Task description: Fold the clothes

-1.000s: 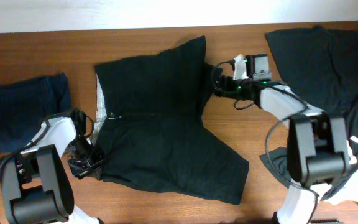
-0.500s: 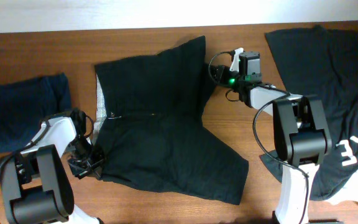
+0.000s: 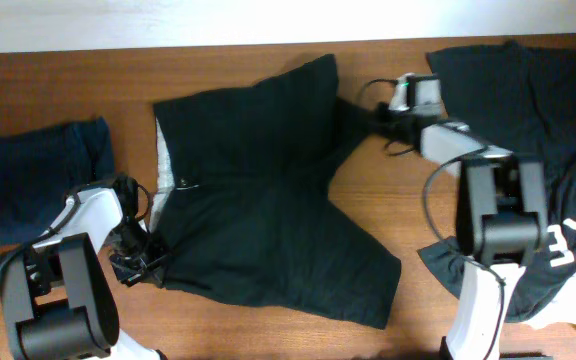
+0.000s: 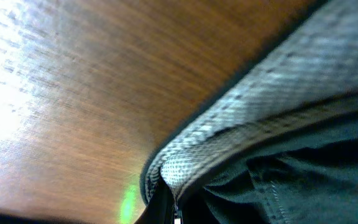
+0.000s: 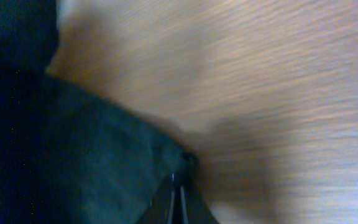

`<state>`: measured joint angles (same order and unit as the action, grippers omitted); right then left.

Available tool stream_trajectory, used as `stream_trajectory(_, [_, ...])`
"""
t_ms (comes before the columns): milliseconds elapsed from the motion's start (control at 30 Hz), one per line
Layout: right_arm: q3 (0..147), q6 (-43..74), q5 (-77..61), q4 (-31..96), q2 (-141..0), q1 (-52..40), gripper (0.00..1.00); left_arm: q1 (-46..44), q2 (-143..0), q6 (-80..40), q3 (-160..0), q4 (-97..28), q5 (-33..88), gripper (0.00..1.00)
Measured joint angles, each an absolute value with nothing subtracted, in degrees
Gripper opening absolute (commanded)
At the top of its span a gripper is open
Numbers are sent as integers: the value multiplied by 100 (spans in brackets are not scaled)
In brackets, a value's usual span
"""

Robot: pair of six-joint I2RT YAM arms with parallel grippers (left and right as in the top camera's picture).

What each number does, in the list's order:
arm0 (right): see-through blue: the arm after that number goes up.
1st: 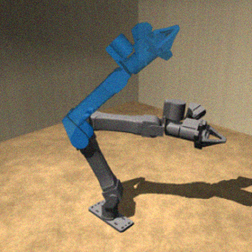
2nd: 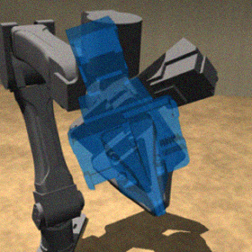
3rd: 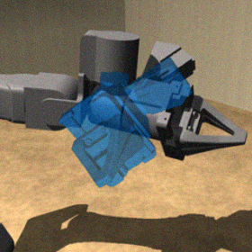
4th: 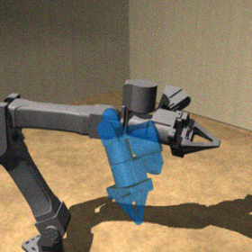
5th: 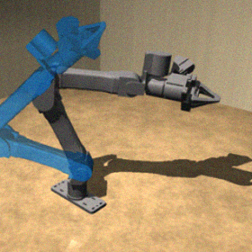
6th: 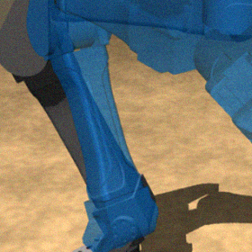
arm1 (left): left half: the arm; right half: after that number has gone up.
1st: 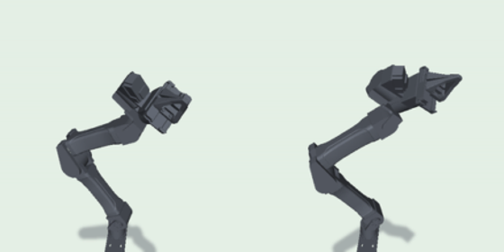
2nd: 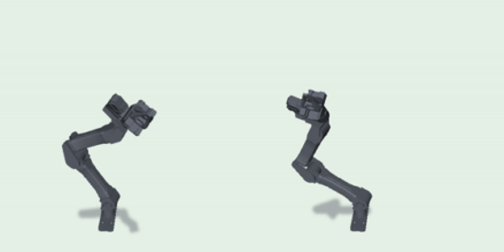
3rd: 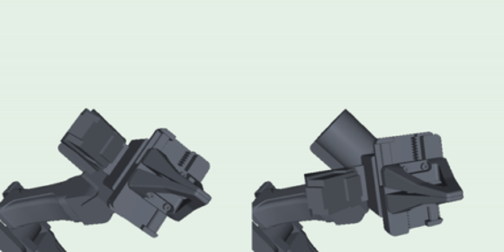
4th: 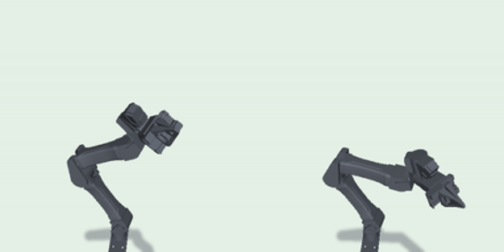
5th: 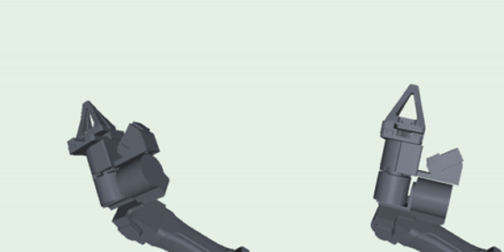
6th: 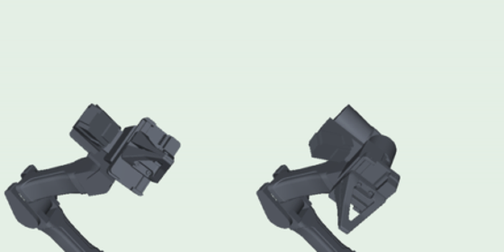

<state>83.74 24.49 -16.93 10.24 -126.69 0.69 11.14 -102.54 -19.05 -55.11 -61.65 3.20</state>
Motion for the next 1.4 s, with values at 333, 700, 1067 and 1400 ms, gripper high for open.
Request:
stream_trajectory(333, [10235,1806,-1229,6125,-12379,1039,29,1083,-10156,-1905,-5518,-5382,1245,4])
stream_trajectory(700, [10119,1828,-860,8534,-11076,1566,29,1083,-10147,-1865,-5518,-4917,1527,24])
stream_trajectory(1067, [5955,2008,-2650,7647,-8145,873,59,1083,-10162,-1824,-5522,-5533,1503,1])
stream_trajectory(1400, [3481,2995,-3507,6178,-8062,38,58,1083,-10167,-1817,-5489,-5752,1350,1])
